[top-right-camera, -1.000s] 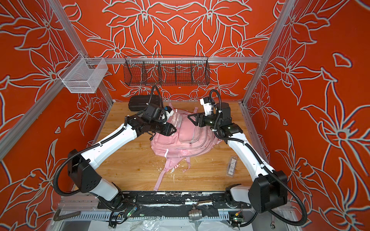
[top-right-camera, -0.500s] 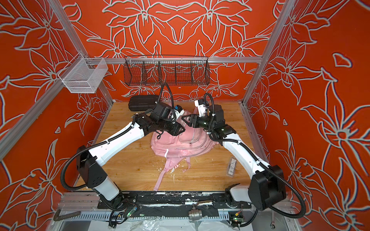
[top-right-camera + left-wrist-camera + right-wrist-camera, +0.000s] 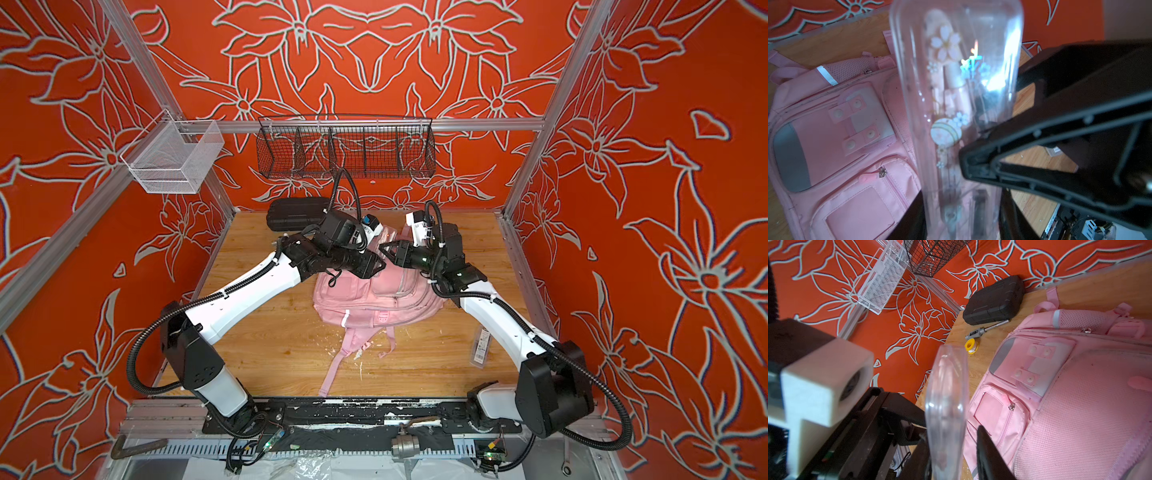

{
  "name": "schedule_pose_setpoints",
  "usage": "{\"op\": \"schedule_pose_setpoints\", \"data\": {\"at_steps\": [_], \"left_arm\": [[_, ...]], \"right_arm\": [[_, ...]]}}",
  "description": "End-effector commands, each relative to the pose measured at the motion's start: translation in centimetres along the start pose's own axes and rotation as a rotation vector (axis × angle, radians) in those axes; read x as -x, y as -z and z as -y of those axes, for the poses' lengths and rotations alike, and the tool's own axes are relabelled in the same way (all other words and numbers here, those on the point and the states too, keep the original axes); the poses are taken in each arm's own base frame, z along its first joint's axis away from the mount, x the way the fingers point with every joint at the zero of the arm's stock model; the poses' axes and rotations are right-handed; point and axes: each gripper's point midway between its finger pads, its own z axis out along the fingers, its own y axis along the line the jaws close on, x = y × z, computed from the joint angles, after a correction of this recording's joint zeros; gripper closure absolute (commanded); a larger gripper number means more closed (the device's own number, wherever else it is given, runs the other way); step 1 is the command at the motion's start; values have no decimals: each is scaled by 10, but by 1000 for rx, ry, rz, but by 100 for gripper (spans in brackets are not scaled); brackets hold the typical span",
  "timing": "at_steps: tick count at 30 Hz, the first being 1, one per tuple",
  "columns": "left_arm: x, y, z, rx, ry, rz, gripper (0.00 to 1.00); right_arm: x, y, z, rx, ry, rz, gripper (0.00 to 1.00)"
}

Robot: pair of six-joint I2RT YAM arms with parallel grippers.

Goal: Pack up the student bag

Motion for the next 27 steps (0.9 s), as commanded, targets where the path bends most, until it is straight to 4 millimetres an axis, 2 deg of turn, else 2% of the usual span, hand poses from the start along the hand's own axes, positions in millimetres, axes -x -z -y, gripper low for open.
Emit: {"op": "schedule_pose_setpoints", "data": {"at_steps": [1, 6, 9, 13, 14, 15, 16, 17, 20, 22, 24, 27], "left_arm": [[10, 1, 5, -8, -17, 28, 57], [7, 0, 4, -2, -19, 13, 53], [4, 1, 3, 4, -19, 7, 47], [5, 7, -2, 35, -13, 15, 28], [6, 10, -2, 45, -13, 20, 20], [8, 14, -5, 62, -7, 31, 8], [9, 18, -7, 77, 1, 42, 2], [12, 24, -8, 88, 8, 58, 3], [17, 37, -14, 137, 65, 98, 3], [17, 43, -17, 158, 115, 111, 3], [16, 41, -17, 178, 154, 113, 3], [10, 23, -16, 218, 196, 83, 0]], "right_arm": [[4, -1, -13, 62, -16, 19, 72], [4, 0, -12, 56, -14, 21, 79], [4, 1, -12, 50, -12, 27, 82], [9, 3, -8, 21, 0, 50, 86], [10, 4, -6, 7, 0, 55, 87], [12, 6, -6, 2, 12, 64, 87], [15, 8, -5, -5, 18, 72, 87], [19, 11, -3, -17, 24, 81, 87], [35, 28, 12, -83, 39, 115, 88], [48, 47, 32, -157, 40, 147, 88], [60, 71, 53, -236, 37, 175, 88], [74, 112, 83, -362, 25, 213, 88]]}}
